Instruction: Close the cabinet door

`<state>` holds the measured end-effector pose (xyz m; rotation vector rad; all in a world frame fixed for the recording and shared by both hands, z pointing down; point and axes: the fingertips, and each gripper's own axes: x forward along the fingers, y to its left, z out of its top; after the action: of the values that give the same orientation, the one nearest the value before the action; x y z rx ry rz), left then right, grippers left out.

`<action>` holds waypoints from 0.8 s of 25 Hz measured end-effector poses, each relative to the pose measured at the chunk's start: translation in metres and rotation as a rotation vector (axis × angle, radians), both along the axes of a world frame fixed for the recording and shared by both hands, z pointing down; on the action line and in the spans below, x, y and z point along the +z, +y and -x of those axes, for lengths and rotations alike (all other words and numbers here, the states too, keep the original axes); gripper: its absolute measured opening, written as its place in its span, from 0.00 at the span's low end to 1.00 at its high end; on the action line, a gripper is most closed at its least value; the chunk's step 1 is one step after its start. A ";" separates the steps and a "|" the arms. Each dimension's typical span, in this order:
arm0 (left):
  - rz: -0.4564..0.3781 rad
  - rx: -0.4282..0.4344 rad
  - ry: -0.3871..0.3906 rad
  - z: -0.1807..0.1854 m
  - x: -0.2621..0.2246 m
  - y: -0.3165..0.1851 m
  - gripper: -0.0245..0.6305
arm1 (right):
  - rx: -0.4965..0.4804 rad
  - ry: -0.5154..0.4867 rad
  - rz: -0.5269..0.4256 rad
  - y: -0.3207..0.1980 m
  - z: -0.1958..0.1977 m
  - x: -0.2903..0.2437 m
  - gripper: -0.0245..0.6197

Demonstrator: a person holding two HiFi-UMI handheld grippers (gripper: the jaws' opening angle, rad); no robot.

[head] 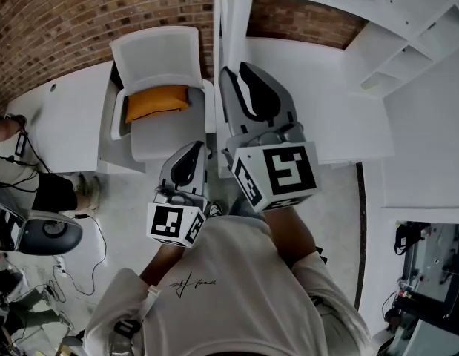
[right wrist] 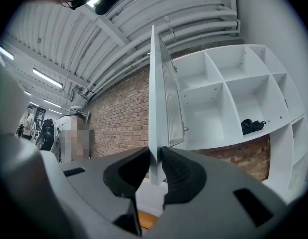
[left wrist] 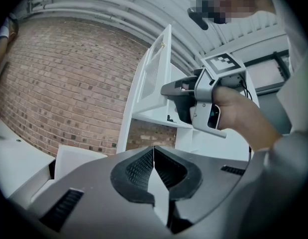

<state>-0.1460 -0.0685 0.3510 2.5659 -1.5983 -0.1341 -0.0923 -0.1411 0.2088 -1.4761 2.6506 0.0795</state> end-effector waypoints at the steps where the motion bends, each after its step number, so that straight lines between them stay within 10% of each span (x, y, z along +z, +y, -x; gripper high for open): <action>1: 0.004 0.002 0.001 0.000 0.000 -0.001 0.06 | 0.002 -0.002 0.000 0.000 -0.001 0.000 0.16; 20: 0.005 0.032 0.016 -0.009 0.002 -0.003 0.06 | 0.006 -0.014 -0.020 -0.001 -0.017 0.002 0.16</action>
<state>-0.1366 -0.0715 0.3526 2.5782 -1.5498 -0.1478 -0.0751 -0.1422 0.2103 -1.4725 2.6271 0.0962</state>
